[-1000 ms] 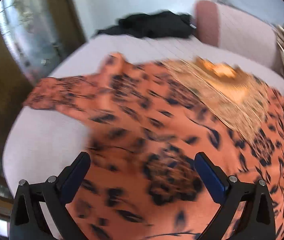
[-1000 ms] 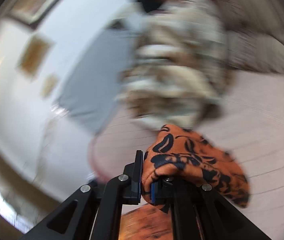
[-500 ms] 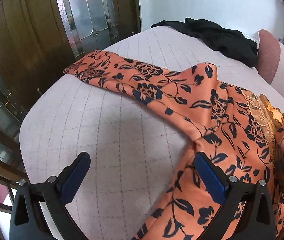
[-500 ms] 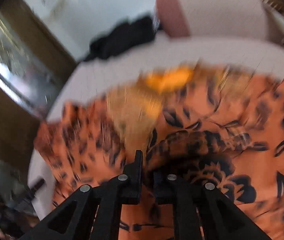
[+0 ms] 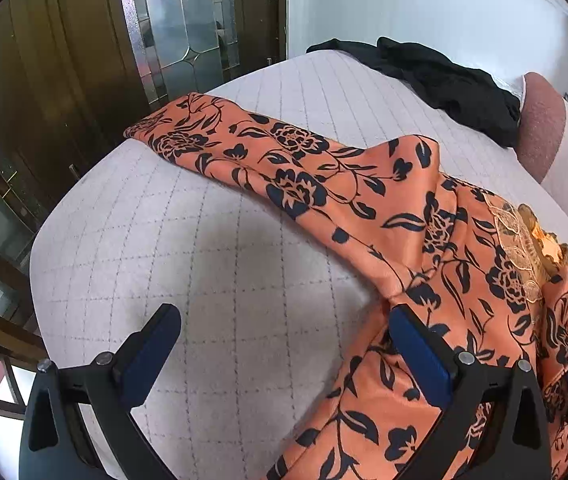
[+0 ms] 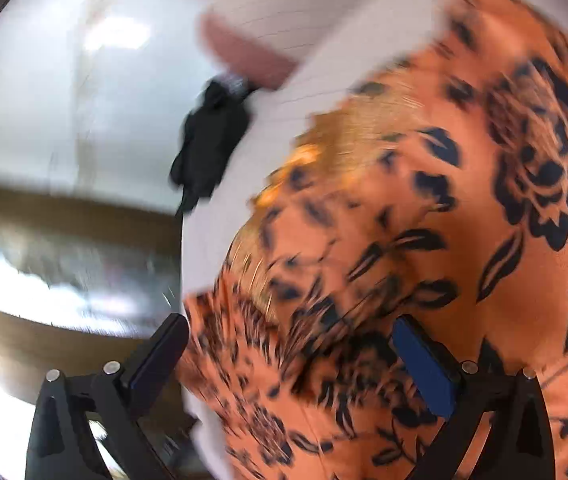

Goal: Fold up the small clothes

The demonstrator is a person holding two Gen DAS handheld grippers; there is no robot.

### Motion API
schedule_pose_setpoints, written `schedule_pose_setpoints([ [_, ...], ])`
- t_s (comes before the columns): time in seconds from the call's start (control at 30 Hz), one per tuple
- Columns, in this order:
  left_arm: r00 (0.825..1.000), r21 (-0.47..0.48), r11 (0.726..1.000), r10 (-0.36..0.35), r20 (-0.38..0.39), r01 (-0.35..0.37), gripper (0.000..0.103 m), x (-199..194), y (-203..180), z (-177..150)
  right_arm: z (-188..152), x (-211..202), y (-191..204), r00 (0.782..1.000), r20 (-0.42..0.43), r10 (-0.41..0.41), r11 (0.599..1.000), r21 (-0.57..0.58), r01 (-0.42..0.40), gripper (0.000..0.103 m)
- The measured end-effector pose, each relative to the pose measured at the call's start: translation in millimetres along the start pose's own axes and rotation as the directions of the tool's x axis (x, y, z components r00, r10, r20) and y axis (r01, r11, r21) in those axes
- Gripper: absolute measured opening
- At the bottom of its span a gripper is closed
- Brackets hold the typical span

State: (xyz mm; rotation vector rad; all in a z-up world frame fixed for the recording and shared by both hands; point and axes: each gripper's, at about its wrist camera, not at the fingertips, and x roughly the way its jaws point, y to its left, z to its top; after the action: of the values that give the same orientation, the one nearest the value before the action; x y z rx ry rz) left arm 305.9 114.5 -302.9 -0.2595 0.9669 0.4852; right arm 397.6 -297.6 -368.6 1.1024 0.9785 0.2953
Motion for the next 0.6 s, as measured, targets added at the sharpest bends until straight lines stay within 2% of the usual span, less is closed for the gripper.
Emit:
schedule_pose_setpoints([
  [0.07, 1.0, -0.013, 1.0, 0.009, -0.004, -0.009, 0.103, 3.2, 1.8, 4.0, 3.0, 9.6, -7.8, 0.999, 0.023, 0.025, 0.996, 0.084, -0.027, 0.102],
  [0.13, 1.0, -0.036, 0.999, 0.013, -0.01, -0.013, 0.103, 6.0, 6.0, 8.3, 1.0, 16.4, 10.8, 0.997, 0.062, 0.04, 0.998, 0.055, -0.043, 0.096],
  [0.17, 1.0, -0.053, 0.998, 0.015, -0.011, -0.015, 0.103, 6.8, 9.4, 10.7, -2.4, 20.9, 28.8, 0.995, 0.065, 0.08, 0.997, 0.019, -0.081, 0.091],
  [0.23, 1.0, -0.087, 0.996, 0.022, -0.011, -0.023, 0.103, 7.0, 16.2, 14.2, -11.0, 26.1, 76.9, 0.989, 0.039, 0.14, 0.984, -0.113, -0.135, 0.091],
  [0.3, 1.0, -0.13, 0.991, 0.021, -0.01, -0.022, 0.103, 7.1, 24.9, 17.0, -29.4, 26.9, 130.6, 0.983, -0.027, 0.184, 0.938, -0.293, -0.184, 0.091],
  [0.33, 1.0, -0.151, 0.988, 0.02, -0.012, -0.022, 0.103, 7.7, 29.2, 18.0, -41.4, 26.2, 155.3, 0.978, -0.077, 0.196, 0.9, -0.38, -0.211, 0.091],
  [0.4, 1.0, -0.163, 0.986, 0.021, -0.015, -0.023, 0.103, 8.4, 32.1, 18.4, -53.7, 25.7, 173.7, 0.986, -0.101, 0.136, 0.864, -0.475, -0.168, 0.091],
  [0.43, 1.0, -0.162, 0.986, 0.022, -0.017, -0.025, 0.103, 8.5, 32.4, 18.4, -55.1, 23.2, 171.8, 0.988, -0.101, 0.114, 0.86, -0.488, -0.149, 0.091],
  [0.47, 1.0, -0.158, 0.987, 0.018, -0.011, -0.019, 0.103, 7.1, 31.2, 18.0, -53.4, 17.1, 162.0, 0.991, -0.1, 0.094, 0.866, -0.482, -0.131, 0.091],
  [0.53, 1.0, -0.135, 0.991, 0.004, 0.018, -0.002, 0.103, 3.0, 23.7, 17.5, -46.3, 4.7, 131.9, 0.999, -0.021, 0.025, 0.893, -0.449, -0.032, 0.087],
  [0.6, 0.999, -0.072, 0.997, -0.007, 0.052, 0.011, 0.103, -3.2, 6.2, 16.1, -36.1, -8.9, 97.2, 0.995, 0.071, -0.07, 0.917, -0.389, 0.092, 0.066],
])
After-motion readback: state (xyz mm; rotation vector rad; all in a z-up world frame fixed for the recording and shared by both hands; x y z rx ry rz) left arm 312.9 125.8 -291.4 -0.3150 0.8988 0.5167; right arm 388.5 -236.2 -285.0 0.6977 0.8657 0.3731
